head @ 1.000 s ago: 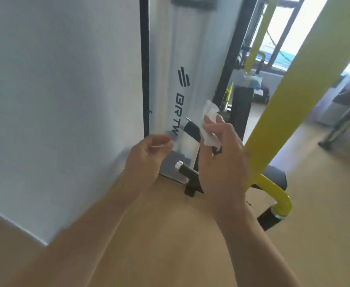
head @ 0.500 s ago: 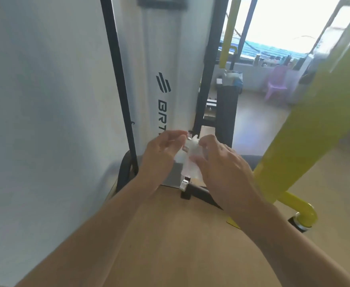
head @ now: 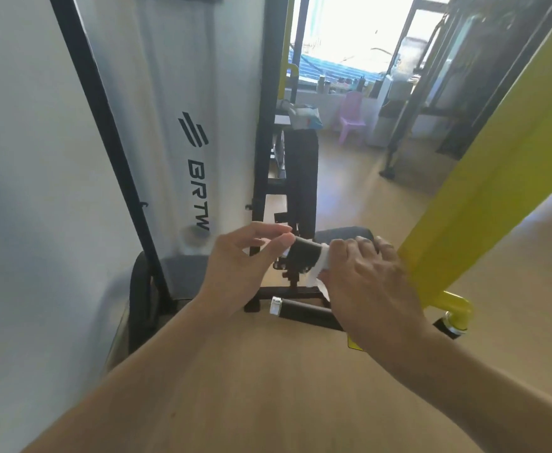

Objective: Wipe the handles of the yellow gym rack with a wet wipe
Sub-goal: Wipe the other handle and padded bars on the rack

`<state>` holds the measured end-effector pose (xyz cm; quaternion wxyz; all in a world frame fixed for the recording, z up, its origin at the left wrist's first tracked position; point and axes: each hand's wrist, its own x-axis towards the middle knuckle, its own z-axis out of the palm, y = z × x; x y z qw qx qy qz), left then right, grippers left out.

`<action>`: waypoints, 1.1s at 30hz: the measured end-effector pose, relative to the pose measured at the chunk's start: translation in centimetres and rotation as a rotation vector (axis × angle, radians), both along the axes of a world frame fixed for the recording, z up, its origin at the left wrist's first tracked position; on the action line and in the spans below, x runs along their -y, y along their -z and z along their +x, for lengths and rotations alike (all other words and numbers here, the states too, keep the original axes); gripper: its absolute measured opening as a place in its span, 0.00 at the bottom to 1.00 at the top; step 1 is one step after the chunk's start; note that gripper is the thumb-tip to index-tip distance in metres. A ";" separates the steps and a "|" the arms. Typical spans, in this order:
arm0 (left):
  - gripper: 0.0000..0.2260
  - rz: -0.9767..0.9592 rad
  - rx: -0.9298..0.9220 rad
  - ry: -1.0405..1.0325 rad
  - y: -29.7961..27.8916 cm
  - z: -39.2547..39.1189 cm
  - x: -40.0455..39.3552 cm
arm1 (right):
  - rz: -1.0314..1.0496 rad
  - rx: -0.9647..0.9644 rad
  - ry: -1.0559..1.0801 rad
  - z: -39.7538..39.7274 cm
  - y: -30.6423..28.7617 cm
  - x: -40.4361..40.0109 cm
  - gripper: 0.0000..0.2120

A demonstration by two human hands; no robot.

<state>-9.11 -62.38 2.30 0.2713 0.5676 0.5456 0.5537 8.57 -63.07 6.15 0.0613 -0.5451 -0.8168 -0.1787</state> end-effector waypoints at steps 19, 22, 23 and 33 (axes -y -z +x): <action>0.05 0.072 -0.004 -0.006 -0.1 0.7 1.1 | -0.011 0.239 -0.142 -1.4 -0.4 -1.4 0.18; 0.04 0.052 -0.097 -0.038 -0.2 0.5 1.2 | -0.063 0.546 0.045 2.0 -1.3 0.7 0.18; 0.04 0.049 -0.121 -0.041 -0.2 0.5 1.2 | -0.066 0.635 0.066 2.9 -1.7 1.3 0.19; 0.06 0.065 -0.140 -0.044 -0.3 0.4 1.4 | 0.014 0.338 -0.148 -1.5 -0.9 -0.8 0.21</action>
